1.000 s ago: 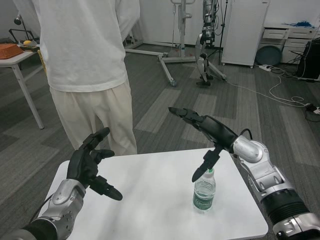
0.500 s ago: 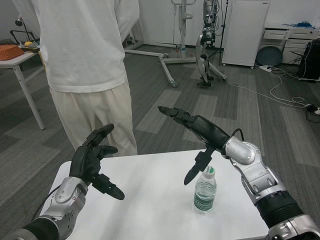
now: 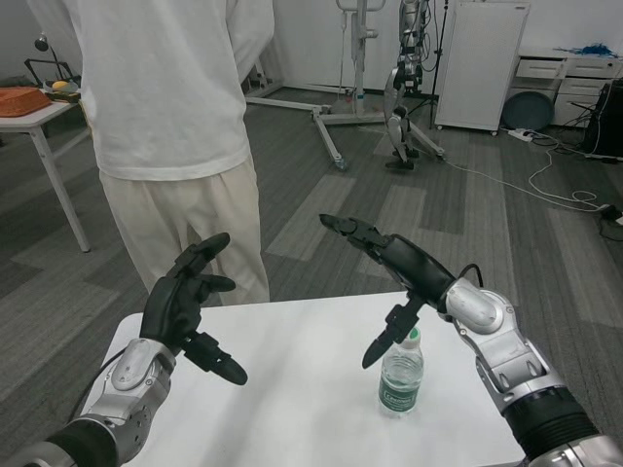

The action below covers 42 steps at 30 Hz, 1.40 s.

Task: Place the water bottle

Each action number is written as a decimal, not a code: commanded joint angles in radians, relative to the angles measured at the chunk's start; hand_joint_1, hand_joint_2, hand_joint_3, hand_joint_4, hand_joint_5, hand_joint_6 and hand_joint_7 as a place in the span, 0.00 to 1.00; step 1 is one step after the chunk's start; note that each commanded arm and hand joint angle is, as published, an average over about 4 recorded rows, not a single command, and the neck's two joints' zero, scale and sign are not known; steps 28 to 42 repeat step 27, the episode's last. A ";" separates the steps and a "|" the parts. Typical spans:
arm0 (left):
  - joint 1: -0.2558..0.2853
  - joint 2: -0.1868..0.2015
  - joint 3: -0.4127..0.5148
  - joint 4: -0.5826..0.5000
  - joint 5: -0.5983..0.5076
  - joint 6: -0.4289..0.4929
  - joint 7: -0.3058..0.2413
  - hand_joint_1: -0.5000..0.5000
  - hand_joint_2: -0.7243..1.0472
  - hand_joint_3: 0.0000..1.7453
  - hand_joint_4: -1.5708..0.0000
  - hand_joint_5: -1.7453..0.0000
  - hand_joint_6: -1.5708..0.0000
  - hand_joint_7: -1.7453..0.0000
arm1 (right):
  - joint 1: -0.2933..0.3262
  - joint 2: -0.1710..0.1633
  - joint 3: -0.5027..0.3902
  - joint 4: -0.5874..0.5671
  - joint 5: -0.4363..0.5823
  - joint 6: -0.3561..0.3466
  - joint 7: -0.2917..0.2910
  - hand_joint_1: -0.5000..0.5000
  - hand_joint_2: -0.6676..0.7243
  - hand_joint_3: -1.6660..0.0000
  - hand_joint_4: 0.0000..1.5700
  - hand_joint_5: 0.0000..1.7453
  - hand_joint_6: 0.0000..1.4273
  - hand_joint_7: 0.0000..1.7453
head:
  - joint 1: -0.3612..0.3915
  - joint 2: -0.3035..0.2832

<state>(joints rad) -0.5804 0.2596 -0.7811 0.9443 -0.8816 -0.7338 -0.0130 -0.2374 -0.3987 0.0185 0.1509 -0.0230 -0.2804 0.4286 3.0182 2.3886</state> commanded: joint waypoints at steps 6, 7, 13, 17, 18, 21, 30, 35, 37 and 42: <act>-0.013 0.017 0.013 -0.004 0.012 -0.016 0.004 0.00 0.11 0.05 1.00 0.00 1.00 0.77 | 0.009 0.001 -0.025 -0.007 0.012 -0.002 -0.008 0.02 0.50 0.90 0.00 0.00 0.00 0.00 | 0.000 0.000; -0.013 0.017 0.014 -0.004 0.012 -0.016 0.004 0.00 0.11 0.05 1.00 0.00 1.00 0.78 | 0.009 0.000 -0.024 -0.007 0.012 -0.002 -0.008 0.02 0.50 0.90 0.00 0.00 0.00 0.00 | 0.000 0.001; -0.010 0.017 0.016 -0.007 0.012 -0.016 0.004 0.00 0.11 0.05 1.00 0.00 1.00 0.76 | 0.010 0.000 -0.024 -0.009 0.012 -0.002 -0.008 0.03 0.50 0.90 0.00 0.00 0.00 0.00 | 0.001 0.001; -0.010 0.017 0.017 -0.008 0.012 -0.016 0.004 0.00 0.10 0.05 1.00 0.00 1.00 0.77 | 0.010 0.000 -0.023 -0.012 0.012 -0.002 -0.009 0.03 0.50 0.92 0.00 0.00 0.00 0.00 | 0.001 -0.001; -0.010 0.017 0.018 -0.008 0.012 -0.016 0.004 0.00 0.10 0.05 1.00 0.00 1.00 0.77 | 0.010 0.000 -0.023 -0.013 0.012 -0.002 -0.009 0.03 0.50 0.92 0.00 0.00 0.00 0.00 | 0.001 -0.001; -0.009 0.017 0.019 -0.010 0.012 -0.016 0.004 0.00 0.10 0.05 1.00 0.00 1.00 0.76 | 0.010 0.000 -0.023 -0.014 0.012 -0.002 -0.009 0.01 0.50 0.90 0.00 0.00 0.00 0.00 | 0.000 -0.004; -0.009 0.017 0.020 -0.011 0.012 -0.016 0.004 0.00 0.13 0.05 1.00 0.00 1.00 0.76 | 0.010 0.000 -0.023 -0.016 0.012 -0.002 -0.010 0.03 0.50 0.92 0.00 0.00 0.00 0.00 | -0.001 -0.005; -0.009 0.017 0.020 -0.011 0.012 -0.016 0.004 0.00 0.13 0.05 1.00 0.00 1.00 0.76 | 0.010 0.000 -0.023 -0.016 0.012 -0.002 -0.010 0.03 0.50 0.92 0.00 0.00 0.00 0.00 | -0.001 -0.005; -0.009 0.017 0.020 -0.011 0.012 -0.016 0.004 0.00 0.13 0.05 1.00 0.00 1.00 0.76 | 0.010 0.000 -0.023 -0.016 0.012 -0.002 -0.010 0.03 0.50 0.92 0.00 0.00 0.00 0.00 | -0.001 -0.005; -0.009 0.017 0.020 -0.011 0.012 -0.016 0.004 0.00 0.13 0.05 1.00 0.00 1.00 0.76 | 0.010 0.000 -0.023 -0.016 0.012 -0.002 -0.010 0.03 0.50 0.92 0.00 0.00 0.00 0.00 | -0.001 -0.005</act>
